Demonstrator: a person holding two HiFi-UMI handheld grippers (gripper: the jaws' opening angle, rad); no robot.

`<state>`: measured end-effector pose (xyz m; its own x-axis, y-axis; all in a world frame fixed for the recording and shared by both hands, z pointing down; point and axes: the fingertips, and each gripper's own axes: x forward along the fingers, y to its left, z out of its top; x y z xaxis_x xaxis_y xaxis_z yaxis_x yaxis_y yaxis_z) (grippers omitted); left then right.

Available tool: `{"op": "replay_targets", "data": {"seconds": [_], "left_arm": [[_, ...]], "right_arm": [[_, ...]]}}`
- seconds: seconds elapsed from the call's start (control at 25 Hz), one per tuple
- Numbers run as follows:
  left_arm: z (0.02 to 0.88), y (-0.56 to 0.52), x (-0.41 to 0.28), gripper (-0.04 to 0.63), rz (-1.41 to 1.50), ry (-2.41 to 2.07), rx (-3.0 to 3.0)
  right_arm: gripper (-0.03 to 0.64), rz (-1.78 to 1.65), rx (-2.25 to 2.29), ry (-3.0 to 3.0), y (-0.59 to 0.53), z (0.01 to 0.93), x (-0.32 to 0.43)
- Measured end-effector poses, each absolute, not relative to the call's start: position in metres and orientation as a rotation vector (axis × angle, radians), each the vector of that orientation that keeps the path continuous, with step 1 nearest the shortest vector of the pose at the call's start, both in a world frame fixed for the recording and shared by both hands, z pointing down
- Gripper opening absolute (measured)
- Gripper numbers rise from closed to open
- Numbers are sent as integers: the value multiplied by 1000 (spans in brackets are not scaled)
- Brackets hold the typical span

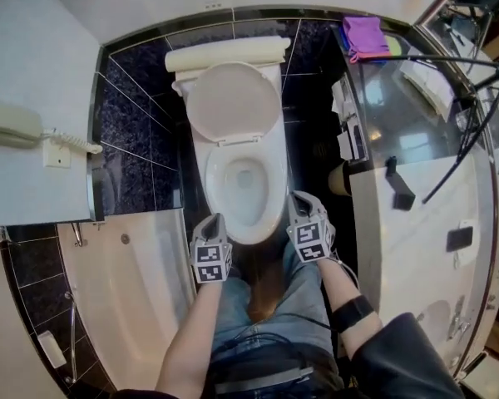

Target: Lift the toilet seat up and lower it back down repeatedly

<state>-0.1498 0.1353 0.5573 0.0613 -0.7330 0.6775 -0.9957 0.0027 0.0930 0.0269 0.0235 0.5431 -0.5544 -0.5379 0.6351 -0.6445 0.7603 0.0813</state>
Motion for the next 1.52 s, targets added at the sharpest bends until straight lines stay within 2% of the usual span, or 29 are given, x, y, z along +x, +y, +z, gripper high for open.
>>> {"op": "replay_targets", "data": {"seconds": [0.36,0.6,1.52], "left_arm": [[392,109,-178,-2,482,-1907,1872],[322,115,-181,-2,431,-1954,1936],[300,107,-175,-2,403,-1988,1982]], "right_arm": [[17,233,903,-2390,10,413,24],[17,293,939,-2424,14,363,32],[18,291,982,-2416,-4,356,41]]}}
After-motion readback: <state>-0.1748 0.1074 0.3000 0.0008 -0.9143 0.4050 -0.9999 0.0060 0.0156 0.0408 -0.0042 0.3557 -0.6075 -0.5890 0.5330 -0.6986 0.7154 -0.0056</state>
